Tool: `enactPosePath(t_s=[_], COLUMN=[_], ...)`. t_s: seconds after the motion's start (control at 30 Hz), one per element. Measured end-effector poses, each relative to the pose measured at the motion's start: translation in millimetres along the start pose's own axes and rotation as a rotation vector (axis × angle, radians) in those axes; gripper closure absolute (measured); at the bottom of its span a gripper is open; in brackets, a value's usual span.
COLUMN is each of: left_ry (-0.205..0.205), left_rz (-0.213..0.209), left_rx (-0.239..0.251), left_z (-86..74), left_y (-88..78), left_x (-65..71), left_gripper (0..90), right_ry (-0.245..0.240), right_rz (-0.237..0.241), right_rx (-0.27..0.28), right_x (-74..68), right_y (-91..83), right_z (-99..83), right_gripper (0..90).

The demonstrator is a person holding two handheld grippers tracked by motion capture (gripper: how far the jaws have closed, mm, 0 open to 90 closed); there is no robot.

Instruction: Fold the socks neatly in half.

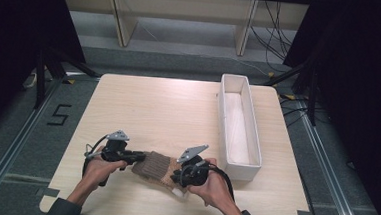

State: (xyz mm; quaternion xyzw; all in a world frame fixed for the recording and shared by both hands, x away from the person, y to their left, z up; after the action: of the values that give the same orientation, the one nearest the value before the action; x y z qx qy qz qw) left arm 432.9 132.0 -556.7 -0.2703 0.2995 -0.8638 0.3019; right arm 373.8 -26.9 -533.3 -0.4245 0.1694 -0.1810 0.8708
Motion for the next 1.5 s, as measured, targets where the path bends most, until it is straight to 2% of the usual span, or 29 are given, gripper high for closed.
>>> enactPosePath(t_s=[0.07,0.13,0.2,0.27,0.3,0.33,0.4,0.43,0.53,0.57,0.6,0.63,0.7,0.73,0.8,0.87,0.93,0.97,1.0,1.17,1.3,1.43,1.47,1.5], left_ry=[-0.007,0.014,0.033,0.065,0.059,0.08,0.068,0.09,0.081,0.066,0.066,0.09,0.085,0.06,0.09,0.088,0.071,0.07,0.095,0.1,0.094,0.09,0.078,0.087], left_rz=[-0.001,0.018,0.029,0.05,0.05,0.061,0.06,0.067,0.068,0.067,0.064,0.066,0.067,0.067,0.067,0.071,0.071,0.077,0.076,0.096,0.103,0.105,0.109,0.107], left_rx=[0.01,0.008,0.003,-0.019,-0.001,-0.018,0.001,-0.016,-0.009,0.003,0.004,-0.018,-0.016,0.015,-0.016,-0.012,0.003,0.015,-0.017,-0.008,-0.002,0.002,0.018,0.007], left_z=[-0.7,-2.3,-3.8,-7.2,-6.3,-8.5,-7.7,-9.6,-10.4,-9.5,-9.8,-12.2,-13.1,-11.1,-14.1,-14.6,-13.8,-13.3,-16.4,-21.6,-28.1,-35.5,-35.8,-38.1], left_y=[-0.4,-2.3,-4.1,-7.6,-7.4,-9.6,-9.0,-10.5,-10.7,-10.0,-10.0,-11.8,-12.2,-10.6,-13.1,-13.3,-12.6,-12.4,-14.9,-19.9,-26.4,-33.0,-33.7,-35.9], left_x=[1.0,2.4,3.8,3.5,5.3,4.0,6.2,4.7,5.3,6.6,7.0,5.4,5.2,7.0,5.7,5.7,7.4,7.9,6.7,7.9,9.4,11.2,12.6,12.5], left_gripper=[79.3,80.3,80.8,81.1,81.2,81.3,81.4,81.5,81.4,81.4,81.4,81.4,81.4,81.3,81.3,81.2,81.2,81.2,81.2,80.9,80.9,80.8,80.8,80.8], right_ry=[0.013,0.037,0.024,0.041,0.031,0.039,0.029,0.042,0.032,0.037,0.036,0.033,0.042,0.044,0.037,0.018,0.02,0.016,0.019,0.02,0.022,0.009,0.009,0.009], right_rz=[0.002,-0.004,-0.01,-0.007,-0.007,-0.01,-0.008,-0.005,-0.011,-0.007,-0.009,-0.011,-0.007,-0.011,-0.008,-0.007,-0.011,-0.015,-0.019,-0.018,-0.014,-0.017,-0.013,-0.009], right_rx=[0.014,0.019,0.019,0.009,0.017,0.002,-0.004,-0.008,-0.005,-0.017,-0.023,-0.021,-0.027,-0.027,-0.031,-0.033,-0.043,-0.039,-0.043,-0.05,-0.048,-0.07,-0.07,-0.075], right_x=[2.3,4.2,7.0,7.4,7.9,7.7,7.6,6.6,8.4,7.7,8.2,9.1,8.5,8.3,7.1,7.0,6.8,7.4,7.3,10.9,14.2,18.3,18.9,19.3], right_y=[-6.6,-10.8,-10.6,-9.9,-8.1,-9.1,-8.5,-8.4,-7.0,-7.1,-6.6,-5.5,-5.4,-5.0,-4.7,-2.4,-0.1,1.5,2.1,5.7,10.2,13.7,15.3,15.7], right_z=[0.5,-0.6,-2.6,-5.5,-5.2,-7.0,-7.9,-8.6,-9.5,-11.3,-12.8,-13.5,-15.2,-15.3,-15.6,-15.5,-16.3,-15.6,-15.3,-12.2,-6.1,-0.3,1.2,2.4], right_gripper=[75.3,74.4,74.3,74.2,74.2,74.3,74.2,74.2,74.2,74.1,73.9,74.0,74.0,74.0,74.0,74.1,74.0,74.1,74.1,74.4,74.5,74.4,74.3,74.3])
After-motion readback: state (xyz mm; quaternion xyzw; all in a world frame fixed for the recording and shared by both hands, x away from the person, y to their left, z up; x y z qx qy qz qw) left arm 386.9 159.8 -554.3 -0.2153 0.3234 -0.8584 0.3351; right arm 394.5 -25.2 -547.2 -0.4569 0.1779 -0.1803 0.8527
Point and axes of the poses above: each handheld gripper's, and its own axes: y roughly forward along the jaws, z roughly out of its top, x roughly to its right, the point moved 10 cm from there along y, roughly forward along the jaws, and after that the axes turned 4 degrees about -x, right-handed, at the moved point
